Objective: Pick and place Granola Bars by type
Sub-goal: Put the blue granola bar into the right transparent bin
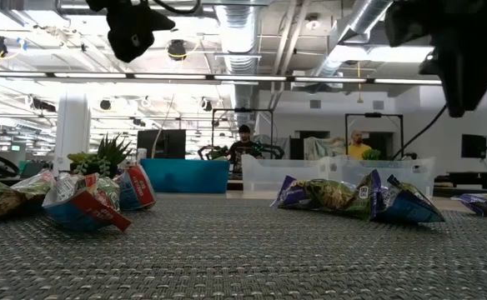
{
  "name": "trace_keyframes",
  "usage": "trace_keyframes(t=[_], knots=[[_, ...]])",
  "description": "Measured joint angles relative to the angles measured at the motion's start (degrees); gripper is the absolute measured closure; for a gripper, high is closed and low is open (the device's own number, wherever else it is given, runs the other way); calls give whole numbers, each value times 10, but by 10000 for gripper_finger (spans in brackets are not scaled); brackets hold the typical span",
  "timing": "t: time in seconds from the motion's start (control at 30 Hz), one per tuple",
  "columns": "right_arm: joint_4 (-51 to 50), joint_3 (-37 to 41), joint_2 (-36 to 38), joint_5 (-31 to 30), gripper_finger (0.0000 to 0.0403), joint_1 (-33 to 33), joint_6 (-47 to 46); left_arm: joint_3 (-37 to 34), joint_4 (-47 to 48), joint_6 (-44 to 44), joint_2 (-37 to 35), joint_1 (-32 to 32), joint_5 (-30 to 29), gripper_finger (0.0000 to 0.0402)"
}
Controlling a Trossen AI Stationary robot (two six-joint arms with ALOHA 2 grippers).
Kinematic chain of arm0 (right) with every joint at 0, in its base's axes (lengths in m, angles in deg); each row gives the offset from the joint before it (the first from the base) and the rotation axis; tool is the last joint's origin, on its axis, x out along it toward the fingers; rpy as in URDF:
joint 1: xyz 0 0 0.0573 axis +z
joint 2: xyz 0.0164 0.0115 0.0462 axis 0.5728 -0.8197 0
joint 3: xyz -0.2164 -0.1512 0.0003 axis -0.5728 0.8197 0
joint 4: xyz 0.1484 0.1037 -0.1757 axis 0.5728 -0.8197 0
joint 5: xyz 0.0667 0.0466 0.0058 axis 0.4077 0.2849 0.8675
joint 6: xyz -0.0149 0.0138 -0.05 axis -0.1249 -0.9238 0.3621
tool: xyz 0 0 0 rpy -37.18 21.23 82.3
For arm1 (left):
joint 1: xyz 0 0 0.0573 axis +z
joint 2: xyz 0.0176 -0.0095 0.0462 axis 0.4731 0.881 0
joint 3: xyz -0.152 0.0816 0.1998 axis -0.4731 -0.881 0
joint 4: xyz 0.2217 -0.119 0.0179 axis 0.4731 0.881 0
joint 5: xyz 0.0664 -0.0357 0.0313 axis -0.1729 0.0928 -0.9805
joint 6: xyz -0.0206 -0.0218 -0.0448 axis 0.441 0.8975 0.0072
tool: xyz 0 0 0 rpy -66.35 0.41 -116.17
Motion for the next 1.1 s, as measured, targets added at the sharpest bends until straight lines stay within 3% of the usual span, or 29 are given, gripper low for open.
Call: trace_keyframes(t=[0.3,1.1], knots=[[57,98,0,61,269,5,102,0,-3,43,0,-8,-54,233],[189,240,1,76,294,-32,201,0,-1,84,0,-8,-113,233]])
